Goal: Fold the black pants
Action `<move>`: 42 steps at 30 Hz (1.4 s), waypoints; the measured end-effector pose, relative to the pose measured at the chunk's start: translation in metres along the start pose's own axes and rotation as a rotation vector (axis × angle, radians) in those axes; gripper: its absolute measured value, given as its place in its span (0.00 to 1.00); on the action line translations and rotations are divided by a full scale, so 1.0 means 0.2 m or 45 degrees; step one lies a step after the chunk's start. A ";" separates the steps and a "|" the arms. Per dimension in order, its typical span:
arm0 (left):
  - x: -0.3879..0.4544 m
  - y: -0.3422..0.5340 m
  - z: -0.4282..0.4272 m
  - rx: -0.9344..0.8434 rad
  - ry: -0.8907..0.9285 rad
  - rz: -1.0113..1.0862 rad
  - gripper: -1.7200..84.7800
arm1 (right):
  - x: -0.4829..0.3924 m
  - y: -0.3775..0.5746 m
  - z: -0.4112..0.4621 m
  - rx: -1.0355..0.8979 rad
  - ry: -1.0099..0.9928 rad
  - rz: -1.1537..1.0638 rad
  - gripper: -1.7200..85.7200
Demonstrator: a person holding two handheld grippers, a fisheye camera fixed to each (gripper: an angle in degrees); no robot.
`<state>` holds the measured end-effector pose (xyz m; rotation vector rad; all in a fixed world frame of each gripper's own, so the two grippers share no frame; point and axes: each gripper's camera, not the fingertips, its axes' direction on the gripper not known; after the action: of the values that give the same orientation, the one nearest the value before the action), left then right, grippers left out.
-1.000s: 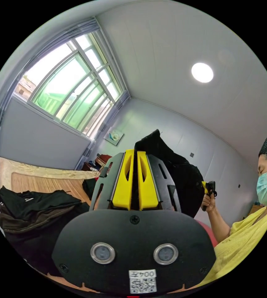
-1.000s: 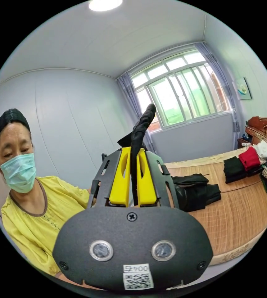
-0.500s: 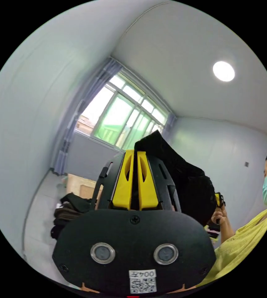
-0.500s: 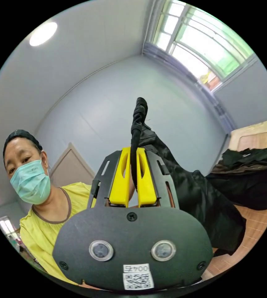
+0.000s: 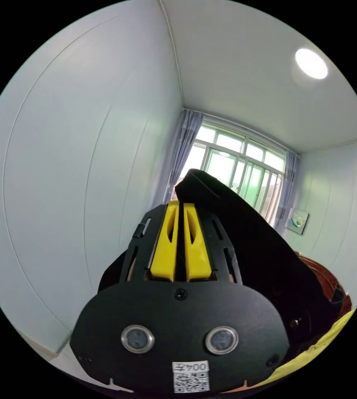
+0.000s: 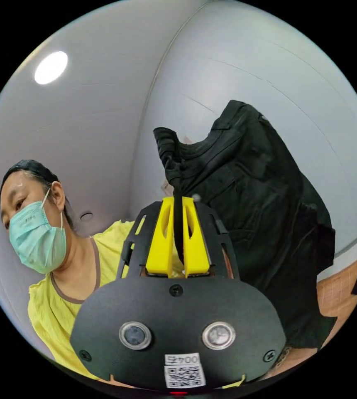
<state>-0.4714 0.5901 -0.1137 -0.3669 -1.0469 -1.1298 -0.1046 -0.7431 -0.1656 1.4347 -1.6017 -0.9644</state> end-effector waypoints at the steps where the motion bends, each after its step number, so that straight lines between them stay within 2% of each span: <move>1: 0.11 -0.05 0.06 -0.015 0.002 0.029 0.03 | -0.03 -0.02 -0.02 0.026 -0.030 -0.007 0.07; 5: 0.41 -0.12 0.35 -0.066 0.068 0.111 0.03 | -0.09 -0.06 -0.16 0.118 0.007 0.011 0.07; 11: 0.84 0.12 1.12 -0.296 0.262 0.221 0.03 | -0.12 0.08 -0.51 0.292 0.449 0.180 0.07; 13: 1.02 0.30 1.45 -0.401 0.360 0.240 0.03 | -0.13 0.21 -0.64 0.407 0.632 0.285 0.07; 17: 1.31 0.57 1.88 -0.535 0.515 0.232 0.03 | -0.17 0.44 -0.81 0.670 0.809 0.434 0.07; 22: 1.94 0.94 2.38 -0.733 0.718 0.306 0.03 | -0.33 0.73 -0.94 0.936 1.149 0.639 0.07; 28: 2.78 1.29 2.76 -0.930 0.812 0.433 0.03 | -0.53 0.90 -1.19 1.109 1.391 0.845 0.07; 36: 3.80 1.71 3.19 -1.151 0.803 0.516 0.03 | -0.65 1.12 -1.76 1.109 1.459 1.099 0.07; 42: 4.70 2.11 3.49 -1.278 0.936 0.676 0.04 | -0.83 1.41 -2.25 1.246 1.516 1.242 0.07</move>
<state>-0.4097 0.7425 1.1196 -0.8671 0.3239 -1.0855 0.1983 -0.5753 0.2696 1.0646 -1.4279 1.1885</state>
